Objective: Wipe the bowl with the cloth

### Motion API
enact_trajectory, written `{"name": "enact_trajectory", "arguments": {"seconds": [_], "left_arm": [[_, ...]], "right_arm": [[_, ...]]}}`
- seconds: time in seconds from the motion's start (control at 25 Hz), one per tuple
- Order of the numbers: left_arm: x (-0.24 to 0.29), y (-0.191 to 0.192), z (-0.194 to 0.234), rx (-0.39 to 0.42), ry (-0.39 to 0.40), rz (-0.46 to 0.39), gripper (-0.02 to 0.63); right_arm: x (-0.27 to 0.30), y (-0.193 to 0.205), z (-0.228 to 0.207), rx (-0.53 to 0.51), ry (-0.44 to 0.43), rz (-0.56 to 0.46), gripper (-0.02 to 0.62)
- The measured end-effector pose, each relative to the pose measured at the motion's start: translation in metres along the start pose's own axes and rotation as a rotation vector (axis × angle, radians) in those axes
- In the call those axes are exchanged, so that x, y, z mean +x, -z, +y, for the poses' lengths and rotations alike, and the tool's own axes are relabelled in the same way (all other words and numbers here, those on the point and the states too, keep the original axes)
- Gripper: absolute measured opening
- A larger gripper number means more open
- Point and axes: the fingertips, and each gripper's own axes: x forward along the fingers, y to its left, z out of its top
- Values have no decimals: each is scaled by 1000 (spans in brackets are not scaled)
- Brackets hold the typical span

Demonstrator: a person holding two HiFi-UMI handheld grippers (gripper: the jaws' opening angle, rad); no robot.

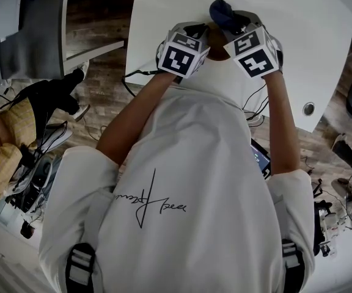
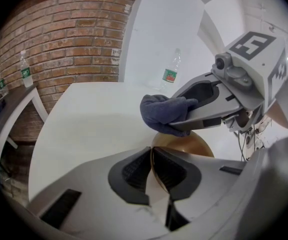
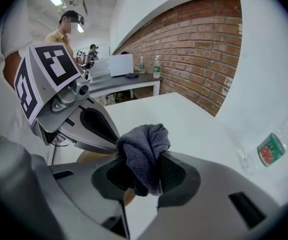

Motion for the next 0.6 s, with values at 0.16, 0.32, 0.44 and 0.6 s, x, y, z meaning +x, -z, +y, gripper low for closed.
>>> {"name": "enact_trajectory", "arguments": {"seconds": [0.16, 0.32, 0.44, 0.6], "left_arm": [[2, -2, 4, -3, 5, -7, 21], [1, -1, 3, -3, 5, -11, 21], [0, 0, 2, 1, 0, -11, 21], [2, 2, 3, -7, 2, -7, 21]], "right_arm": [[5, -5, 1, 2, -6, -5, 98], [7, -6, 4, 5, -9, -10, 98], [6, -10, 6, 10, -15, -24, 98], [7, -10, 6, 22, -21, -23, 98]]}}
